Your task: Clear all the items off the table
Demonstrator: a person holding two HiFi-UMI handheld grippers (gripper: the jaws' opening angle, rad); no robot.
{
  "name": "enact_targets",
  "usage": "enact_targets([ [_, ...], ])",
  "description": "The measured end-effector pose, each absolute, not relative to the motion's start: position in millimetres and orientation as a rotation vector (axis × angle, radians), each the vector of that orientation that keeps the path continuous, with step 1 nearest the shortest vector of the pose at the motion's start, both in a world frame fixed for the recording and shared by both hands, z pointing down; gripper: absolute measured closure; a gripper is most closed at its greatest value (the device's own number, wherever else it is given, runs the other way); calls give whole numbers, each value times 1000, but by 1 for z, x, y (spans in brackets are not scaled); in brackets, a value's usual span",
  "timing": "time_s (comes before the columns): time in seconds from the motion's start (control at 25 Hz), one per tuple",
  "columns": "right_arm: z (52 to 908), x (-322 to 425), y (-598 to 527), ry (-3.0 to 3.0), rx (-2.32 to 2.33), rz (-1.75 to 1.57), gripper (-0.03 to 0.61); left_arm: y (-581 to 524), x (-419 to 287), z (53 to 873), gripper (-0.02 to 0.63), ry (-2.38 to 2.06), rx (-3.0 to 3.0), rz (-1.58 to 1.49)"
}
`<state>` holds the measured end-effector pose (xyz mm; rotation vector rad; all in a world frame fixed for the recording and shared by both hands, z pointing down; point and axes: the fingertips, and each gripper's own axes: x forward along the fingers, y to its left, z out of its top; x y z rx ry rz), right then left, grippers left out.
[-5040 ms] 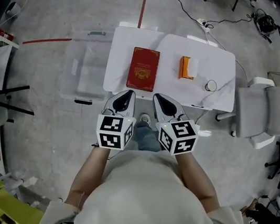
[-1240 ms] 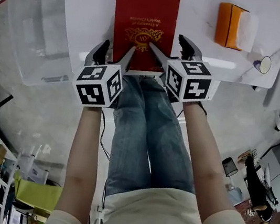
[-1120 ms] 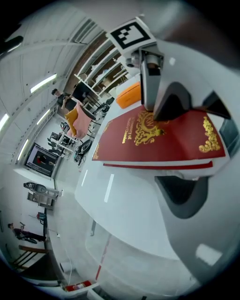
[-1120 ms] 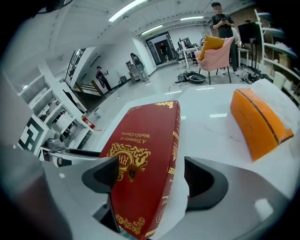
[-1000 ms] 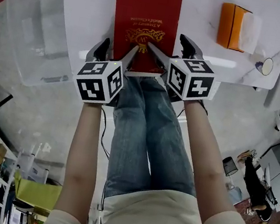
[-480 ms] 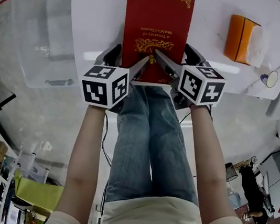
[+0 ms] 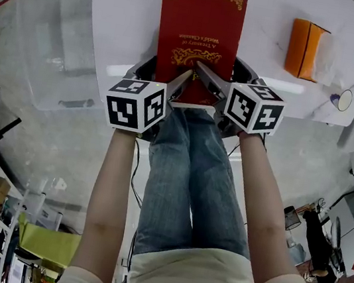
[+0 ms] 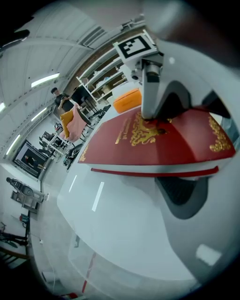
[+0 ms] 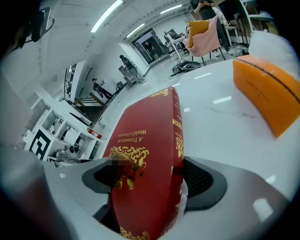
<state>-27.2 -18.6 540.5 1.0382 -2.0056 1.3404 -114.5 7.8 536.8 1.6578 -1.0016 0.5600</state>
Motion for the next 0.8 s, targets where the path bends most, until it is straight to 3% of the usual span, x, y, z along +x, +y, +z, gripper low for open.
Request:
enact_targets([
  [0.12, 540, -26, -18, -2000, 1048, 1340, 160, 8, -112, 535, 266, -997, 1661, 559],
  [0.8, 514, -45, -23, -2067, 1015, 1216, 170, 12, -129, 514, 264, -1083, 1659, 451],
])
